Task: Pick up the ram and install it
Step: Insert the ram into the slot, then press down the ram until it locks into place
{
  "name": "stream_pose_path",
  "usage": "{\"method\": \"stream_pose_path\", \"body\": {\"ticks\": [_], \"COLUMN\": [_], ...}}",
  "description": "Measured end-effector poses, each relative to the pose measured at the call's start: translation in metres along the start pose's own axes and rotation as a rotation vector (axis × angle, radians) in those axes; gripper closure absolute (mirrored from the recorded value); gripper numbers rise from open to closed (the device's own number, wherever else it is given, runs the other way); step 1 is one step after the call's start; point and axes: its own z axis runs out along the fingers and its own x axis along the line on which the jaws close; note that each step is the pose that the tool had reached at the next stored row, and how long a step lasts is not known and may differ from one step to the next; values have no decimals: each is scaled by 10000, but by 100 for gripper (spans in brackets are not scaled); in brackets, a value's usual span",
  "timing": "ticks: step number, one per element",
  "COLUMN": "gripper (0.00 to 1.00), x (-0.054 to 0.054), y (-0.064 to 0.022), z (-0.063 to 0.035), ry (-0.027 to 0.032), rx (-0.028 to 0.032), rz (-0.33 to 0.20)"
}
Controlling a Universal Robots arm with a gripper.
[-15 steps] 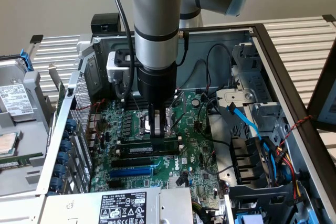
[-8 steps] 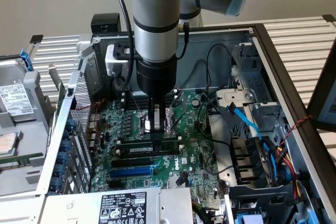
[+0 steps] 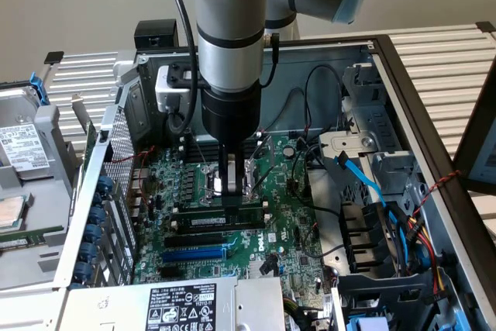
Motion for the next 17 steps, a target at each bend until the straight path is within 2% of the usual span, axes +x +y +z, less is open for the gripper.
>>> {"method": "stream_pose_path", "body": {"ticks": [14, 16, 17], "gripper": [72, 74, 81], "x": [0, 0, 0], "y": [0, 0, 0], "z": [0, 0, -3], "ry": [0, 1, 1], "rx": [1, 0, -1], "rz": [0, 0, 0]}}
